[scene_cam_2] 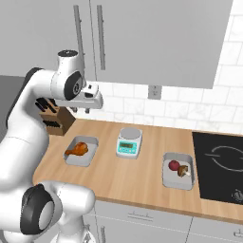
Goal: Take the meat container that has the chicken drumstick and place it on the second highest rack of the freezer. Then take the vegetable container that has the mushroom and tomato and place it on the highest rack of the freezer.
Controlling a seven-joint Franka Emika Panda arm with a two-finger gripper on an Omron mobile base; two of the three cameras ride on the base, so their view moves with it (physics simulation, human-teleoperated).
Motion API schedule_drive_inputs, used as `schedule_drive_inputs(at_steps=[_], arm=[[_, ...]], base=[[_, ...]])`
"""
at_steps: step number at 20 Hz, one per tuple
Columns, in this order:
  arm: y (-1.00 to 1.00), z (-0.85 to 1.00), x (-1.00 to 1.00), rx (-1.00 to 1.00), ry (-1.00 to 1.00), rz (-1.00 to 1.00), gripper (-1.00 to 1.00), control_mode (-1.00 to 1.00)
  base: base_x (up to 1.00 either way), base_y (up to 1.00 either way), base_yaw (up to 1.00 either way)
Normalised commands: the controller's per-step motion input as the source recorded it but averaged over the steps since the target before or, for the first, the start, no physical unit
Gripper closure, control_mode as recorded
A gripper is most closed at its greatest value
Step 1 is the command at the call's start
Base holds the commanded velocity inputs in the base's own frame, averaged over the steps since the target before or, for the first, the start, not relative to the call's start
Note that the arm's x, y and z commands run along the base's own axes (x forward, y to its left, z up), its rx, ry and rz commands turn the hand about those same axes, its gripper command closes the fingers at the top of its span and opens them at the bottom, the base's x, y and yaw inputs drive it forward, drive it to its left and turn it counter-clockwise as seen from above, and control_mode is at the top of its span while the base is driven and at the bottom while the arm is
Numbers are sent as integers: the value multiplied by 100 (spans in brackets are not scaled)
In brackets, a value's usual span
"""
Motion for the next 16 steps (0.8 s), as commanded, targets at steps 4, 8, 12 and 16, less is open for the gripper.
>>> schedule_drive_inputs(at_steps=[4,8,12,16], arm=[[0,-16,-30,1,11,0,-100,-100],[0,-47,-26,1,27,0,-100,-100],[0,-53,0,0,43,-1,-100,-100],[0,-65,36,0,40,-1,-100,-100]], base=[[0,0,0],[0,0,0],[0,0,0],[0,0,0]])
